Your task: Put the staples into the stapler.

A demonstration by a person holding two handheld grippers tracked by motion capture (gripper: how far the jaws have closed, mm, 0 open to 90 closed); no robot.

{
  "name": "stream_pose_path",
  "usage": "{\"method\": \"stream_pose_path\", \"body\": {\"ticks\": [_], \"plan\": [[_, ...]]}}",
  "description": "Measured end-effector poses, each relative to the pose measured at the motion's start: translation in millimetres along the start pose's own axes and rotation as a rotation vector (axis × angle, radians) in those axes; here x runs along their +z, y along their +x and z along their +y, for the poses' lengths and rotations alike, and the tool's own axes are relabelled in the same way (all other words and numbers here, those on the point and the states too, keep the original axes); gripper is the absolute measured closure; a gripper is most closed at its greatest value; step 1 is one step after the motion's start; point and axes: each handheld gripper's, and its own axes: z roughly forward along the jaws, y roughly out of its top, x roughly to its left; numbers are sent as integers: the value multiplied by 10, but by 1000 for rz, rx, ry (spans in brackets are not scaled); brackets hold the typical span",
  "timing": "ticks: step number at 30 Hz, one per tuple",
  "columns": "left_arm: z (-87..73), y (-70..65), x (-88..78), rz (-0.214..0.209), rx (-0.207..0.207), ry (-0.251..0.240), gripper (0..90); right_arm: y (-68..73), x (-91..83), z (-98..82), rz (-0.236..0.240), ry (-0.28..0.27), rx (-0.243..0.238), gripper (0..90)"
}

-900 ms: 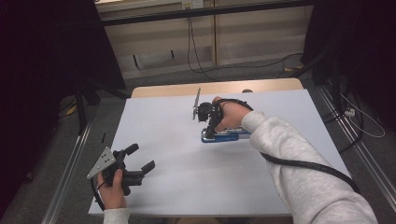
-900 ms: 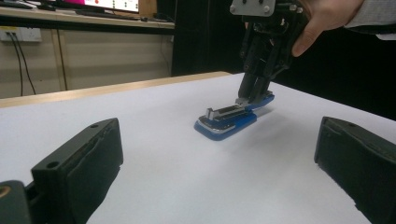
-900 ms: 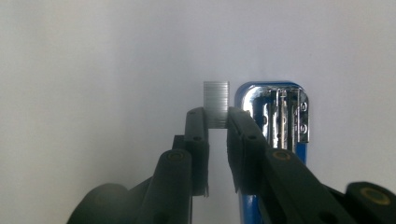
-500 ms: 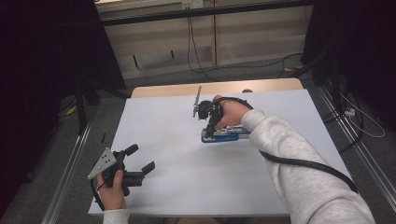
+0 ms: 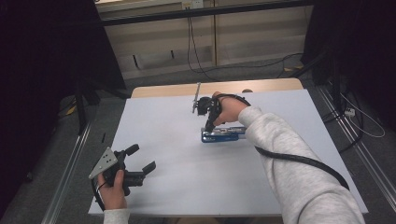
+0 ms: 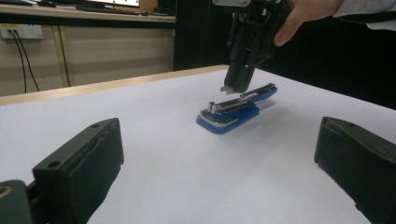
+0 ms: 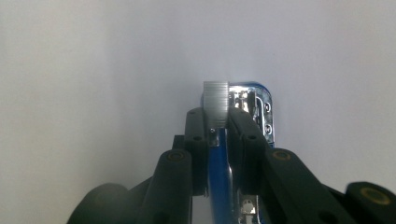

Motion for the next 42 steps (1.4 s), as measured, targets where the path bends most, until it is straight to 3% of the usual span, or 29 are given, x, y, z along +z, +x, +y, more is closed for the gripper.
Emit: {"method": "stream_pose_path", "body": {"ticks": [12, 42], "plan": [[1, -4, 8, 0, 7, 4, 13, -139, 76, -27, -10, 12, 6, 785], [-3, -1, 14, 3, 9, 17, 14, -166, 187, -59, -1, 13, -6, 784]]}}
